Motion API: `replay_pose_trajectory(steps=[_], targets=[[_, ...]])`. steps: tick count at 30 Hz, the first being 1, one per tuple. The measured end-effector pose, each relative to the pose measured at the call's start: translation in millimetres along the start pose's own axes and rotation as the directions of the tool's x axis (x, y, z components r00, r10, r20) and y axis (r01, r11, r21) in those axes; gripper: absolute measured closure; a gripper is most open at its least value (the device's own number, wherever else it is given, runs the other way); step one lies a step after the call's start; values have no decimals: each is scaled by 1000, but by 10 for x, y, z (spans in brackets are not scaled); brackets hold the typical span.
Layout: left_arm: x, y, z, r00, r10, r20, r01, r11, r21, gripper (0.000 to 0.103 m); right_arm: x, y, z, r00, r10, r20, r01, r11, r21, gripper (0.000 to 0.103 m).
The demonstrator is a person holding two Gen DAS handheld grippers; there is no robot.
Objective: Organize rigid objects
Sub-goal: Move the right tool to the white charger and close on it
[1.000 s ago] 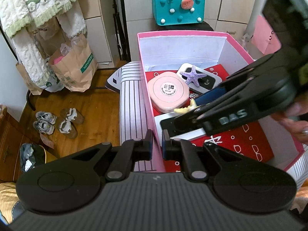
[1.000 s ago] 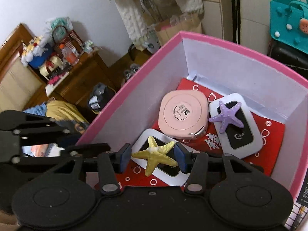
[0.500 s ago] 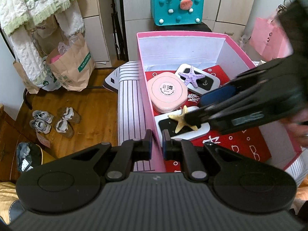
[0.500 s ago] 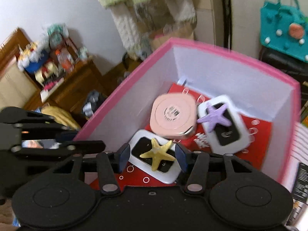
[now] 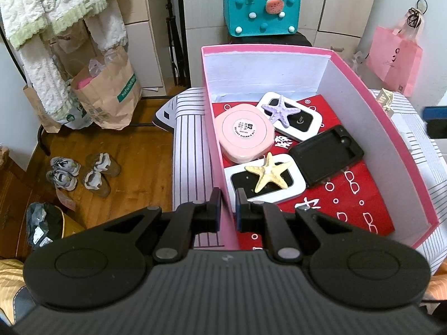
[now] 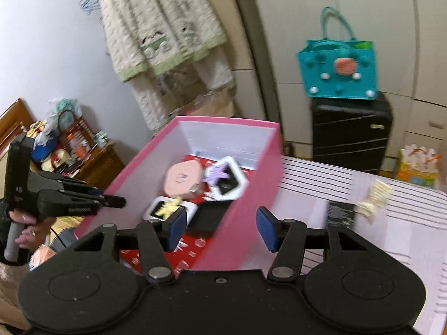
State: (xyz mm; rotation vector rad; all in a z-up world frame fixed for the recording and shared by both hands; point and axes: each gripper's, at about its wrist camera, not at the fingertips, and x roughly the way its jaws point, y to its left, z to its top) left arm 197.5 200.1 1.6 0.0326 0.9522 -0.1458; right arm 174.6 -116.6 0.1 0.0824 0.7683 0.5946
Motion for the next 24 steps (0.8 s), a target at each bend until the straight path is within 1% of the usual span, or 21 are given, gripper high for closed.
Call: replay_pose_trajectory(steps=[4, 9, 11, 14, 18, 19, 21, 24], targets=[[-11, -29, 10, 1000, 15, -12, -15, 1000, 2, 94, -147, -178, -190, 998, -63, 20, 63, 998, 19, 41], [-20, -67, -3, 999, 33, -25, -33, 999, 1, 93, -227, -463, -450, 989, -141, 48, 139, 990, 36, 40], [-27, -68, -17, 999, 35, -27, -35, 999, -4, 93, -212, -577, -556, 981, -182, 61, 181, 983, 26, 40], [-29, -73, -30, 999, 40, -27, -41, 999, -14, 93, -186, -728, -713, 972, -220, 78, 221, 975, 5, 37], [-33, -73, -28, 999, 43, -27, -44, 998, -36, 93, -74, -859, -875, 950, -300, 87, 306, 950, -60, 36], [-36, -68, -27, 999, 44, -28, -45, 998, -40, 93, -45, -903, -911, 948, -307, 86, 313, 948, -64, 34], [-40, -68, -27, 998, 47, -28, -48, 998, -44, 93, 6, -995, -947, 952, -295, 87, 300, 953, -48, 32], [-42, -75, -29, 998, 54, -28, -55, 997, -50, 93, 93, -1096, -960, 959, -273, 78, 276, 961, -31, 32]])
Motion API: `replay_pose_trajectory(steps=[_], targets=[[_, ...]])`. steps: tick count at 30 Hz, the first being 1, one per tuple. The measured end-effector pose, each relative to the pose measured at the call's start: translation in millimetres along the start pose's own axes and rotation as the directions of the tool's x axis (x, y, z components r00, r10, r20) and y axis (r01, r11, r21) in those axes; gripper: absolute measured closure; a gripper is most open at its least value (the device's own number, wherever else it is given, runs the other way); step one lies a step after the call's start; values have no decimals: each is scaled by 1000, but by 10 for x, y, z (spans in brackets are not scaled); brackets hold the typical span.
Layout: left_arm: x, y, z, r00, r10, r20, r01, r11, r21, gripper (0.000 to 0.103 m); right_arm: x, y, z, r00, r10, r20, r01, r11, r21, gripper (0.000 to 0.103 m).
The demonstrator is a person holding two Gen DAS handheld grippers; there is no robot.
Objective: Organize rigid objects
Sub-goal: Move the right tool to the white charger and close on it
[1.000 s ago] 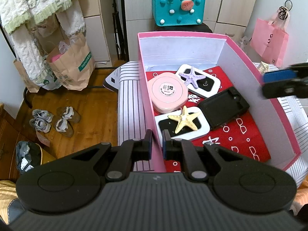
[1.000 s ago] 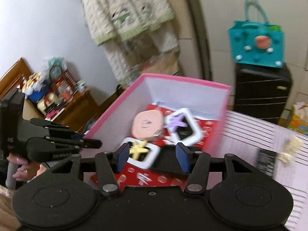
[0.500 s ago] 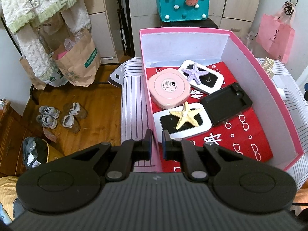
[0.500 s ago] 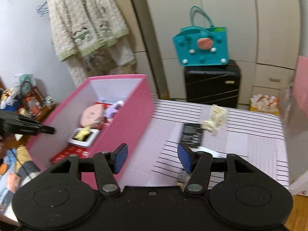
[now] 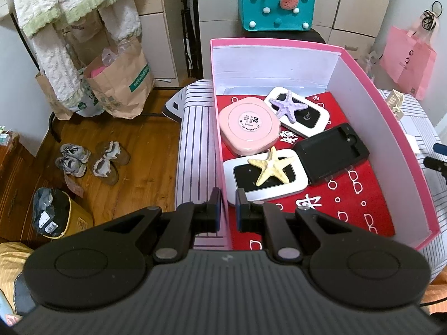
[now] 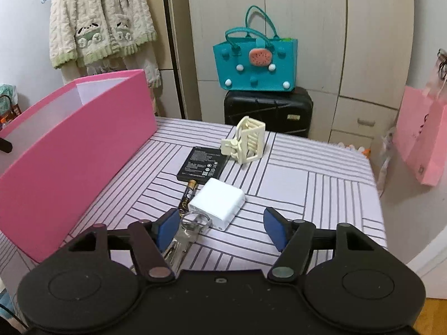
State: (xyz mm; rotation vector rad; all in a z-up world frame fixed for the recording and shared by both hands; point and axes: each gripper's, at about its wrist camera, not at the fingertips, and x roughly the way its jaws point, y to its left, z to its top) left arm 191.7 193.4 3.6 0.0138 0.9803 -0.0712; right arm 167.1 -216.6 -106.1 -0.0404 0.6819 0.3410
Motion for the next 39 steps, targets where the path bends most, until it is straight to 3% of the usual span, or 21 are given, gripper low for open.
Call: replay_pose_trajectory(steps=[4, 8, 12, 14, 20, 22, 25, 31, 33, 34, 39], targets=[[5, -8, 13, 1000, 5, -6, -5, 1000, -4, 93, 167, -55, 37, 999, 29, -16, -28, 999, 32, 32], [-1, -17, 20, 1000, 9, -12, -9, 1000, -3, 93, 314, -155, 89, 997, 66, -30, -61, 988, 145, 32], [0, -21, 26, 1000, 8, -12, -8, 1000, -5, 93, 469, -281, 135, 992, 115, -46, -100, 962, 253, 48], [1, -20, 26, 1000, 9, -12, -9, 1000, -4, 93, 521, -313, 172, 992, 119, -49, -101, 955, 278, 48], [1, -19, 26, 1000, 8, -12, -8, 1000, -2, 93, 595, -290, 262, 996, 58, -62, -41, 968, 248, 48], [5, -18, 27, 1000, 5, -12, -5, 1000, -2, 93, 596, -240, 263, 997, 32, -67, -17, 977, 213, 41], [8, -18, 21, 1000, 0, -10, 0, 1000, 0, 93, 625, -186, 241, 997, 21, -72, -8, 982, 187, 40], [10, 1, 10, 1000, -12, -9, 12, 1000, -1, 93, 649, 106, 170, 992, -123, -27, 123, 992, 17, 30], [14, 1, 9, 1000, -11, -8, 11, 1000, 3, 93, 622, 102, 174, 991, -128, -35, 130, 991, 43, 33], [12, 2, 10, 1000, -14, -8, 14, 1000, 2, 93, 605, 79, 179, 992, -116, -39, 119, 991, 64, 44], [9, 18, 5, 1000, -24, -8, 24, 1000, 5, 93, 466, 0, 199, 996, -75, -38, 79, 990, 119, 44]])
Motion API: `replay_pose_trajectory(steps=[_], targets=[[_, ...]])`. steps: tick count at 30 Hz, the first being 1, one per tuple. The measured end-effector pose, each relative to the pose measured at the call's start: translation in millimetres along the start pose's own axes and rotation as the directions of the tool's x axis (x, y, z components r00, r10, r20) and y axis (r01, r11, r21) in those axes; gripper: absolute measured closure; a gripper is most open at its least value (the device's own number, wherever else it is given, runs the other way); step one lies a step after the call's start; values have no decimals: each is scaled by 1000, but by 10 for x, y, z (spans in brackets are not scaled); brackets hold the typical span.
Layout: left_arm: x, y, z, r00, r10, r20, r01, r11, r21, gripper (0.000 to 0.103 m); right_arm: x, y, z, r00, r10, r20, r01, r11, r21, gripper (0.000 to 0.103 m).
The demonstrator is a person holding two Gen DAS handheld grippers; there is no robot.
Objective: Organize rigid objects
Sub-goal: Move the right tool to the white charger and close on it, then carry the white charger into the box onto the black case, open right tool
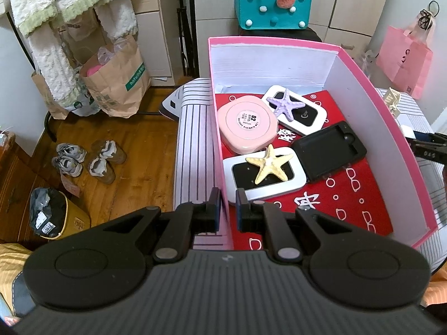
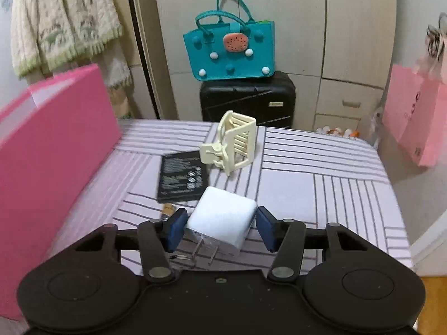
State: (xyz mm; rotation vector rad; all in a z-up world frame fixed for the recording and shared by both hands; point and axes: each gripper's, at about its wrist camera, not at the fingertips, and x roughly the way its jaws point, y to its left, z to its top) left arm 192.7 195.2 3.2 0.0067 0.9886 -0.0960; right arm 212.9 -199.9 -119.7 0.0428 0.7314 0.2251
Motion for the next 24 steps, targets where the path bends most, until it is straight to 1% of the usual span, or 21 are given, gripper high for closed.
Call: replay_pose_trajectory(steps=[3, 9, 13, 14, 17, 20, 24], targets=[[7, 9, 1, 1000, -6, -5, 6, 1000, -8, 93, -91, 19, 34, 999, 31, 10, -31, 999, 25, 44], [10, 27, -11, 1000, -17, 0, 17, 1000, -9, 93, -400, 234, 193, 989, 141, 47, -142, 990, 23, 44], [20, 19, -6, 1000, -19, 0, 19, 1000, -2, 93, -620, 463, 340, 961, 268, 75, -269, 963, 3, 44], [22, 19, -2, 1000, -20, 0, 20, 1000, -2, 93, -682, 553, 379, 953, 289, 88, -289, 957, -20, 44], [23, 19, -1, 1000, -20, -2, 20, 1000, -2, 93, -791, 810, 465, 945, 312, 104, -303, 949, -92, 44], [37, 36, 6, 999, -34, -6, 34, 999, -12, 93, -823, 1034, 584, 928, 364, 82, -351, 926, -141, 44], [47, 61, -4, 999, -47, -2, 47, 999, -19, 93, -819, 1345, 735, 899, 437, 22, -424, 882, -208, 44]])
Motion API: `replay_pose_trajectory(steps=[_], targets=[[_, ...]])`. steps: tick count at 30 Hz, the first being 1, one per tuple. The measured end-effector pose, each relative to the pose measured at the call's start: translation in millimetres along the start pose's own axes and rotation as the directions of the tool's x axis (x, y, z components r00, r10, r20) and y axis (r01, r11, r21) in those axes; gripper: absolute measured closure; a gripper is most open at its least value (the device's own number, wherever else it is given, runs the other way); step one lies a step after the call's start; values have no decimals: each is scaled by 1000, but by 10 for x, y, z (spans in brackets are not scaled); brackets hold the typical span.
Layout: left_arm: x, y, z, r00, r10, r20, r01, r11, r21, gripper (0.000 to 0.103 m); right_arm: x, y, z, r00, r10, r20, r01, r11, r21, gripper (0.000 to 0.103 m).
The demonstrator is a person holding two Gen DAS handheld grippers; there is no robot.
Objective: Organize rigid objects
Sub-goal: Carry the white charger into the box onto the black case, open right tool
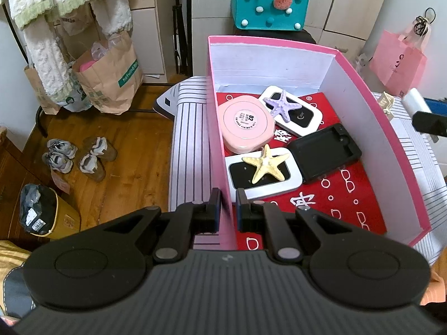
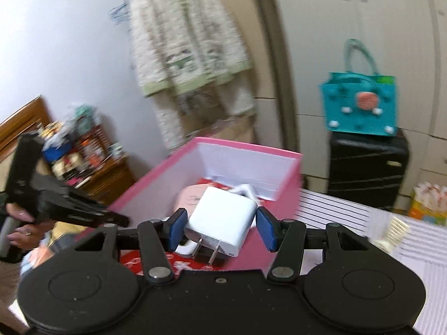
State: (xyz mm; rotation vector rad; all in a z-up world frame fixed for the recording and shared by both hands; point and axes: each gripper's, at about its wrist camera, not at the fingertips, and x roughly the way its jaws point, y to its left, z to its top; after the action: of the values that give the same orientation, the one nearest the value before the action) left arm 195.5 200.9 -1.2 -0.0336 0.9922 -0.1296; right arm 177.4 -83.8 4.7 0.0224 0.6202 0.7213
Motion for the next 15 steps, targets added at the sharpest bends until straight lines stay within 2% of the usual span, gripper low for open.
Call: replay_pose_trajectory(steps=[2, 4, 6, 9, 15], targets=[[-3, -8, -7, 1000, 1, 2, -1, 1000, 5, 93, 86, 141, 68, 999, 22, -28, -24, 997, -69, 44], [-2, -5, -7, 1000, 0, 2, -1, 1000, 7, 93, 238, 318, 70, 997, 13, -81, -28, 981, -194, 44], [-3, -2, -8, 1000, 0, 2, 0, 1000, 6, 93, 440, 425, 55, 989, -6, -149, -35, 962, -269, 44], [-4, 1, -9, 1000, 0, 4, 0, 1000, 5, 93, 747, 499, 18, 970, -43, -241, -44, 938, -343, 44], [3, -9, 2, 1000, -9, 6, 9, 1000, 0, 93, 1102, 497, -48, 938, -123, -324, -22, 911, -412, 44]])
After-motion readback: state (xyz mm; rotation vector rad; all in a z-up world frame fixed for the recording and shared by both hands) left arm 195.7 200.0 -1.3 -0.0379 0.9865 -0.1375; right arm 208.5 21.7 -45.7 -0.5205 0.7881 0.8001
